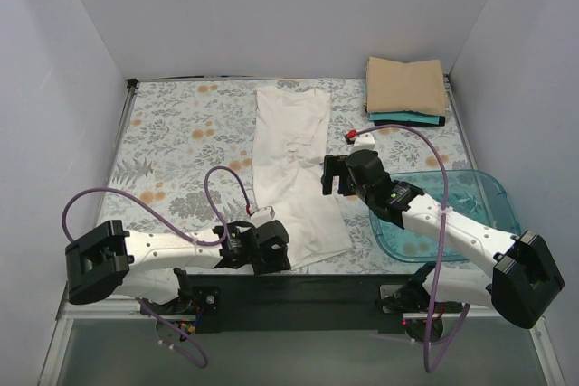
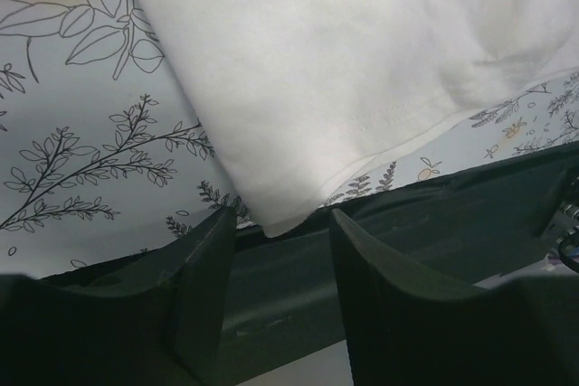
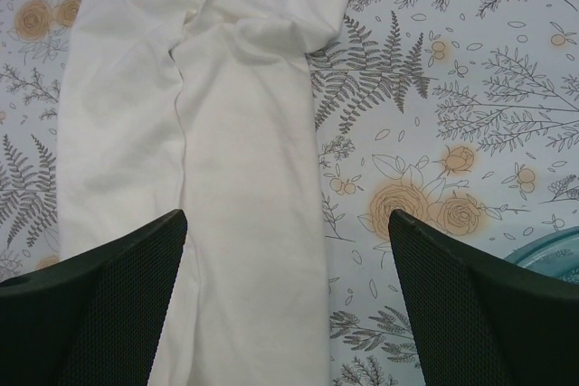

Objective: Fold and stack the t-shirts
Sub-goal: Fold the tshirt

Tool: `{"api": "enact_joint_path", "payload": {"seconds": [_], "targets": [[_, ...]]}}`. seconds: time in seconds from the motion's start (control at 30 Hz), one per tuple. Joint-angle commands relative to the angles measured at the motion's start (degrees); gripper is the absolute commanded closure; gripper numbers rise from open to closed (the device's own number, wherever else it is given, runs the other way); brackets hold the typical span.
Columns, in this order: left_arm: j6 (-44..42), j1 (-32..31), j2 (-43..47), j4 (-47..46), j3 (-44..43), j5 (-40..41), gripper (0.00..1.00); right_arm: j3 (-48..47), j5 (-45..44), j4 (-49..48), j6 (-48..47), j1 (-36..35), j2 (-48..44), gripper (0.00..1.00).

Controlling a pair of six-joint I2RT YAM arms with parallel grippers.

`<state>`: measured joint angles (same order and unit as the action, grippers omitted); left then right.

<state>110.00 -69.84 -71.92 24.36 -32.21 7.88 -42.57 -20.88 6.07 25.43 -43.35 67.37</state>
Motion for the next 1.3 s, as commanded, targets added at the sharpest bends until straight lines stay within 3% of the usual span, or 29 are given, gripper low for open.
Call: {"api": "enact_joint_path", "payload": {"seconds": [0.0, 0.17, 0.2, 0.23, 0.4, 0.6, 0.93, 1.1, 1.27], "targets": [[1.00, -0.12, -2.69, 2.80, -1.19, 0.90, 0.57, 0.55, 0.40, -1.93, 0.41, 0.29, -0.93, 0.02], [1.19, -0.20, -3.58, 1.57, -1.63, 2.58, 0.76, 1.70, 3.31, -1.93, -0.47, 0.37, -1.28, 0.02], [1.10, -0.12, -3.66, 1.83, -1.63, 2.58, 0.91, 1.78, 3.31, -1.93, -0.73, 0.29, -1.28, 0.02], [1.19, -0.20, -3.58, 2.44, -1.81, 2.93, 1.00, 1.87, 3.48, -1.93, -0.99, 0.37, -1.72, 0.02], [3.73, -0.12, -1.21, 11.12, -2.25, 5.39, 1.00, 3.19, 9.70, -1.67, -3.63, 0.37, -2.86, 0.02], [6.20, -0.12, 2.13, 20.72, -1.46, 4.08, 1.00, 5.47, 24.75, 0.42, -4.94, -1.99, -3.74, 0.02], [6.11, -0.12, 8.11, 20.38, 1.71, 0.47, 1.00, 8.46, 21.42, 14.56, -3.12, -19.48, -7.69, 0.02], [5.50, -0.12, 7.94, 18.19, 1.62, -0.49, 1.00, 11.71, 21.15, 15.91, 1.37, -28.70, -10.24, 0.06], [5.75, -0.12, 7.32, 16.34, 2.59, -1.37, 1.00, 11.81, 11.67, 16.17, 3.31, -35.47, -9.19, 0.14]]}}
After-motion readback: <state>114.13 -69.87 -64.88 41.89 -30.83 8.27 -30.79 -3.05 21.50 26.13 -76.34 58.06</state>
